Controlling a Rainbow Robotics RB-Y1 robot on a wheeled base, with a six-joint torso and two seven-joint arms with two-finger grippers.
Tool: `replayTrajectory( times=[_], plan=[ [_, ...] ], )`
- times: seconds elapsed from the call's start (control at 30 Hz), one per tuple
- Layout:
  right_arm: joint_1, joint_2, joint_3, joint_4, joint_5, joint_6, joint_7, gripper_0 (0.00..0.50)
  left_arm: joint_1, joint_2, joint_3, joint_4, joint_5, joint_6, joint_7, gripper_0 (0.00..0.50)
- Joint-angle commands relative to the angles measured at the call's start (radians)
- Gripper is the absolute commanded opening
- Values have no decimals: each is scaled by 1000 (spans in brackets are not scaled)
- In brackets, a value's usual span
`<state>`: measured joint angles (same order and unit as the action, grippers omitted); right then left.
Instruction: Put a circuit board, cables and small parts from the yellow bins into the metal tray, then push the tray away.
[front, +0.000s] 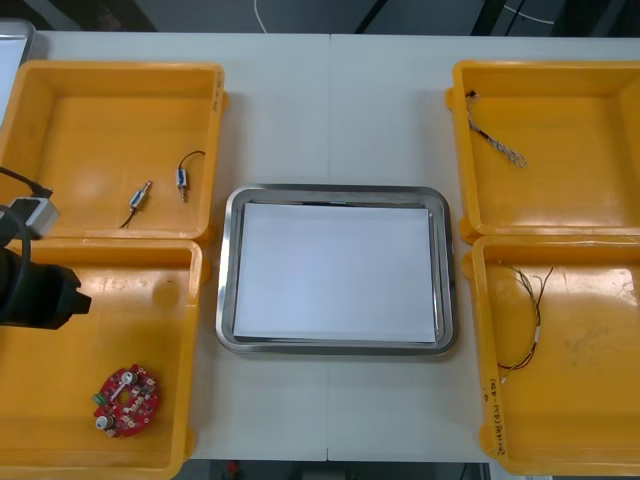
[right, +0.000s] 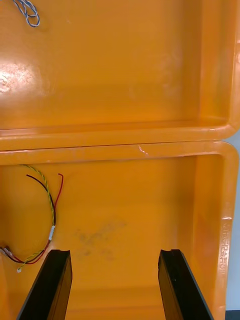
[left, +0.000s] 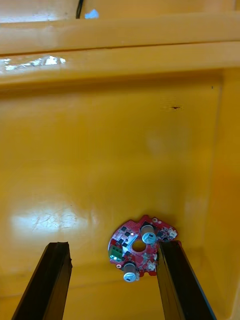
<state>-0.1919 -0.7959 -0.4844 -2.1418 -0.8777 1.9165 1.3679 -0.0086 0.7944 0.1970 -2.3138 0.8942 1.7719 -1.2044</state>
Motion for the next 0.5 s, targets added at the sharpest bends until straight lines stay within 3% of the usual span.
replayTrajectory(
  times=[0.03,0.5],
  plan=[
    [-7,37,-8,-10,-12,3,-43,500,65,-11,-36,-36,-12,-58,-4,500],
    [97,184,23,-187,3,3,-270,500,148,-9,-168,-36,-113,-195,8,500]
  ],
)
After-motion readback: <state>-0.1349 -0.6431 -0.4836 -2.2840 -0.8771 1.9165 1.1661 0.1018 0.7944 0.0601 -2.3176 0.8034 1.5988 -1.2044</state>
